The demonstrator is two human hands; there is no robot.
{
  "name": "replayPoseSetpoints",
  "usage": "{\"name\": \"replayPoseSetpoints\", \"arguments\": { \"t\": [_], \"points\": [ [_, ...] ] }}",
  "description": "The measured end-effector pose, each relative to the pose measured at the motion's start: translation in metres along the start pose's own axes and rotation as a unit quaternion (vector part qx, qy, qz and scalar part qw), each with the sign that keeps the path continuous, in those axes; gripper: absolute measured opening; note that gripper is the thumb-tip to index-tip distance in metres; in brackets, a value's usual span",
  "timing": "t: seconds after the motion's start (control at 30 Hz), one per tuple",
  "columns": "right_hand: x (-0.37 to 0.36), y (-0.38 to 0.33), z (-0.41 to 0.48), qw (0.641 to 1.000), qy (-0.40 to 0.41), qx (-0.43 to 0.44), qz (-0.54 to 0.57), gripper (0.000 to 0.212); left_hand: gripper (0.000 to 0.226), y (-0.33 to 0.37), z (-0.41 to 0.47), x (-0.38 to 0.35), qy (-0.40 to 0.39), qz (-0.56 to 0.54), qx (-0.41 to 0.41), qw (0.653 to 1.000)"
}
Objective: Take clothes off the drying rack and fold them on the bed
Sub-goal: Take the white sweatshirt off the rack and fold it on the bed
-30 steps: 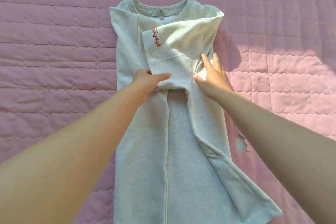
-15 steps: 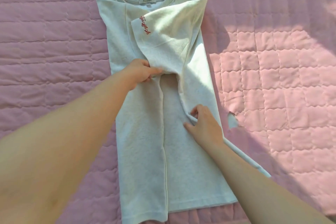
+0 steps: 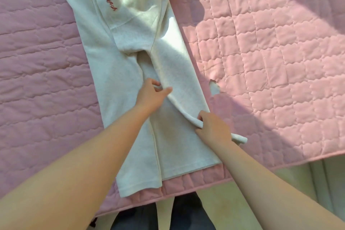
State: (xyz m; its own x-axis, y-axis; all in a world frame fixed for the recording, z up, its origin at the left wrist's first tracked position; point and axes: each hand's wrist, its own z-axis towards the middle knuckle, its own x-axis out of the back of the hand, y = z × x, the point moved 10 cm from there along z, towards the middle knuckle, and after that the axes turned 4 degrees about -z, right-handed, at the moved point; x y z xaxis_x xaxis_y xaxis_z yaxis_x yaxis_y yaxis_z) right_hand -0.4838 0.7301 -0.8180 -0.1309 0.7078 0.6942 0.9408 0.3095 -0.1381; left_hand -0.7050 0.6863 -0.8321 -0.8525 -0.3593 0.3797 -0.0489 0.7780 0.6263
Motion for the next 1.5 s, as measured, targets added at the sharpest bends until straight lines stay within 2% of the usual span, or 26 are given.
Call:
{"name": "replayPoseSetpoints", "arguments": {
  "t": [0.03,0.1,0.17,0.23,0.33,0.4,0.47,0.53,0.6,0.67,0.73,0.8,0.9,0.97,1.03,1.07,1.13,1.2,1.27,1.37,1.43,1.5],
  "points": [
    [-0.001,0.005,-0.009,1.0,0.006,0.002,-0.02,0.019,0.045,-0.01,-0.007,-0.019,-0.034,-0.016,0.029,0.999],
    [0.0,0.01,-0.029,0.998,0.027,0.007,-0.048,0.028,0.044,-0.021,-0.017,-0.04,-0.05,-0.049,0.077,0.995],
    [0.001,0.012,-0.053,0.997,0.066,0.015,-0.043,0.038,0.02,-0.023,-0.025,-0.055,-0.068,-0.124,0.11,0.984],
    [-0.001,0.008,-0.076,0.993,0.11,0.042,-0.014,0.044,0.007,-0.016,-0.031,-0.053,-0.057,-0.187,0.107,0.975],
    [-0.021,-0.003,-0.105,0.986,0.133,0.102,0.022,0.041,0.012,-0.019,-0.037,-0.029,0.011,-0.182,0.053,0.982],
    [-0.045,-0.005,-0.113,0.987,0.111,0.115,0.003,0.042,0.018,-0.038,-0.042,-0.025,0.002,-0.161,0.065,0.985],
    [-0.076,-0.003,-0.112,0.992,0.043,0.118,-0.013,0.042,0.026,-0.063,-0.053,-0.033,-0.05,-0.17,0.113,0.978],
    [-0.092,0.002,-0.109,0.994,-0.025,0.107,0.004,0.041,0.031,-0.073,-0.066,-0.043,-0.102,-0.125,0.119,0.98],
    [-0.084,0.003,-0.102,0.993,-0.032,0.099,0.058,0.033,0.026,-0.082,-0.081,-0.054,-0.144,-0.09,0.128,0.977],
    [-0.074,0.004,-0.095,0.991,-0.044,0.096,0.081,0.026,0.014,-0.09,-0.097,-0.064,-0.171,-0.11,0.153,0.967],
    [-0.071,0.003,-0.091,0.989,-0.074,0.101,0.077,0.024,0.008,-0.097,-0.106,-0.066,-0.164,-0.174,0.168,0.956],
    [-0.069,-0.003,-0.09,0.985,-0.094,0.114,0.085,0.021,0.007,-0.1,-0.111,-0.058,-0.117,-0.215,0.15,0.958],
    [-0.076,-0.016,-0.094,0.977,-0.127,0.132,0.112,0.017,0.014,-0.112,-0.122,-0.045,-0.066,-0.203,0.13,0.968],
    [-0.072,-0.021,-0.094,0.975,-0.081,0.15,0.142,0.017,0.022,-0.124,-0.134,-0.054,-0.099,-0.166,0.143,0.971],
    [-0.045,-0.024,-0.093,0.97,0.056,0.178,0.157,0.018,0.015,-0.135,-0.142,-0.068,-0.139,-0.113,0.159,0.971],
    [-0.03,-0.025,-0.091,0.963,0.122,0.188,0.151,0.018,0.01,-0.139,-0.144,-0.071,-0.143,-0.098,0.165,0.971],
    [-0.01,-0.028,-0.085,0.953,0.199,0.195,0.115,0.019,0.006,-0.147,-0.147,-0.07,-0.111,-0.084,0.172,0.975],
    [-0.007,-0.032,-0.076,0.958,0.202,0.191,0.078,0.017,0.007,-0.151,-0.152,-0.07,-0.082,-0.086,0.172,0.978],
    [-0.019,-0.033,-0.065,0.975,0.142,0.163,0.049,0.009,0.018,-0.151,-0.162,-0.077,-0.088,-0.11,0.174,0.975],
    [-0.042,-0.025,-0.06,0.99,0.06,0.108,0.069,0.022,0.032,-0.142,-0.171,-0.099,-0.138,-0.153,0.19,0.96],
    [-0.043,-0.02,-0.063,0.988,0.059,0.093,0.107,0.021,0.031,-0.136,-0.175,-0.11,-0.173,-0.164,0.198,0.951],
    [-0.032,-0.024,-0.066,0.982,0.102,0.117,0.109,0.016,0.027,-0.131,-0.177,-0.113,-0.182,-0.185,0.186,0.948]
  ]
}}
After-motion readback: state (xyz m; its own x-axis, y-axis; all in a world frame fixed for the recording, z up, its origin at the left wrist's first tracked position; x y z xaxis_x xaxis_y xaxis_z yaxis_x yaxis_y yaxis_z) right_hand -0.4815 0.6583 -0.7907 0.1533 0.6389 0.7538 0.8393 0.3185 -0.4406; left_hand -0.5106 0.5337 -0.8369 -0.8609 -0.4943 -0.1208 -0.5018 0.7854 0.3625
